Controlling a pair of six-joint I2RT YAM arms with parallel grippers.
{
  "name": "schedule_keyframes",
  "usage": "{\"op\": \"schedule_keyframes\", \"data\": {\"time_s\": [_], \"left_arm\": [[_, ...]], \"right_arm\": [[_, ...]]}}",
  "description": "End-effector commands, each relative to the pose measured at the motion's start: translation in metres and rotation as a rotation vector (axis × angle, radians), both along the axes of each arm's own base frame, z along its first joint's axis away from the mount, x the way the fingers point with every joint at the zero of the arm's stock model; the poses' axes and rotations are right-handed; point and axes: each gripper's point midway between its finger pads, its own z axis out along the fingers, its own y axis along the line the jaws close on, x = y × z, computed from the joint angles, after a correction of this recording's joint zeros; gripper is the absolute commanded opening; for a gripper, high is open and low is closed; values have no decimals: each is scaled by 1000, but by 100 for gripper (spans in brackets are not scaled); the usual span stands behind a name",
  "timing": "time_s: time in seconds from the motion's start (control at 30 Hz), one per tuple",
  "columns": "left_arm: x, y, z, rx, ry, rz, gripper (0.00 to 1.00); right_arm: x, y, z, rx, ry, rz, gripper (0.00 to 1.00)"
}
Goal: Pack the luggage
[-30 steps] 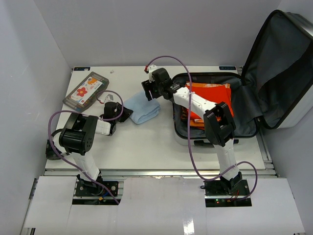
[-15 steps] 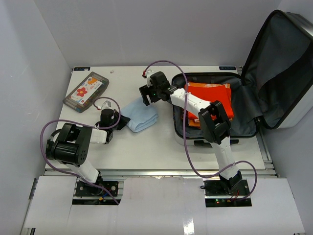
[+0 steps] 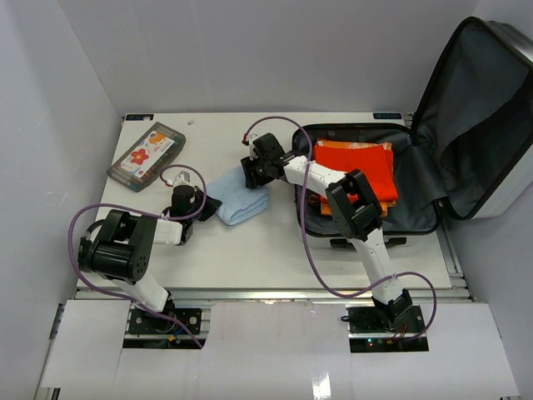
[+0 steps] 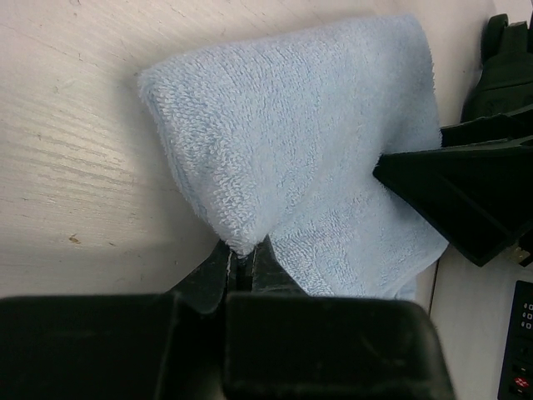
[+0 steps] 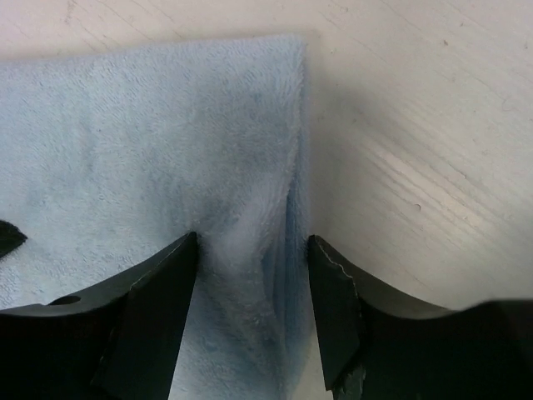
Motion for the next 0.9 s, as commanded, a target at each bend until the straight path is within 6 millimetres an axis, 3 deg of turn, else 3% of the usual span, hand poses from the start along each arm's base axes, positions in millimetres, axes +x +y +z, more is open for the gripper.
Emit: {"op": "schedule_keyframes", "data": {"time_s": [0.0, 0.1, 0.13, 0.17, 0.23, 0.3, 0.37, 0.57, 0.67, 0.87], "left_arm": [[-4, 9, -7, 52, 31, 17, 0], [-1, 6, 2, 43, 6, -1, 0], [0, 3, 6, 42, -10, -17, 0], [2, 0, 12, 41, -28, -36, 0], [4, -4, 24, 32, -54, -62, 0], [3, -12, 36, 14, -89, -105, 0], [3, -19, 52, 3, -126, -130, 0], [-2, -42, 97, -33, -228, -214, 0], [-5, -61, 126, -38, -298, -267, 0], [-10, -109, 200, -45, -449, -355, 0]], "right_arm": [[-5, -8, -6, -16, 23, -5, 31], [-7, -11, 6, -13, 7, -8, 9], [-9, -13, 11, -10, 0, -7, 8], [-11, -14, 14, -7, -4, -6, 8], [-11, -12, 44, 31, -55, -6, 8], [-18, -15, 56, 46, -74, -10, 8], [-21, -15, 83, 82, -121, -11, 8], [-40, -23, 125, 72, -224, -28, 8], [-46, -35, 137, 70, -255, -53, 8], [-51, -82, 191, 54, -398, -195, 8]]}}
